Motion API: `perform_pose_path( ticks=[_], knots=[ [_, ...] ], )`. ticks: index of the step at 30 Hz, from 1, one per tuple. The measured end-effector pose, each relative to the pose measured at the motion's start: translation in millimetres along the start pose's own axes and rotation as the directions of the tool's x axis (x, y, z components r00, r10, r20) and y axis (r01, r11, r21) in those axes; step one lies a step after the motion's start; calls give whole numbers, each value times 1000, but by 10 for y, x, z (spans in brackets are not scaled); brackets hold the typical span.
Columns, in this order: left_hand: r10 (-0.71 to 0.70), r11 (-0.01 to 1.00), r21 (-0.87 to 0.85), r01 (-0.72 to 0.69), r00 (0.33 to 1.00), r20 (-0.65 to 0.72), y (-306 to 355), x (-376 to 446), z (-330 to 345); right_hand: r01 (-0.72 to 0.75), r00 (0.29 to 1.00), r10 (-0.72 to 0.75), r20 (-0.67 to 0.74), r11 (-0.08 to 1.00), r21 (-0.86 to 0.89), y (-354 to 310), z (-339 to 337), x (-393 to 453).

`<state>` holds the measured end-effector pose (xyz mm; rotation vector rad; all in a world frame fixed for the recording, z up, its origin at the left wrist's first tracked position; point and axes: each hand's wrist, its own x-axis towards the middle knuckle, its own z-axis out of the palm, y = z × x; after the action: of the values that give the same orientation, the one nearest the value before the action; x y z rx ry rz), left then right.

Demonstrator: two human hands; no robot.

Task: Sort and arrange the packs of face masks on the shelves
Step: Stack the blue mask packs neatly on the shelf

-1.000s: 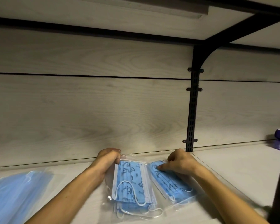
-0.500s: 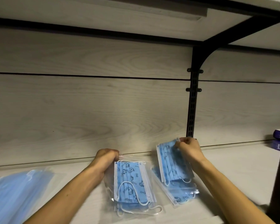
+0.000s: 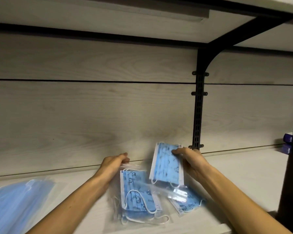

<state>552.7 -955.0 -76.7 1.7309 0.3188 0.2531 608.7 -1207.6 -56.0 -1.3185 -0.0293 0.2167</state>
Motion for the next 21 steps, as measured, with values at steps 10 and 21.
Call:
perform_pose_path(
  ticks=[10, 21],
  knots=[
    [39, 989, 133, -62, 985, 171, 23, -124, 2, -43, 998, 8, 69, 849, 527, 146, 63, 113],
    [38, 999, -12, -38, 999, 15, -40, 14, -27, 195, 951, -288, -111, 840, -507, 130, 51, 5]
  ],
)
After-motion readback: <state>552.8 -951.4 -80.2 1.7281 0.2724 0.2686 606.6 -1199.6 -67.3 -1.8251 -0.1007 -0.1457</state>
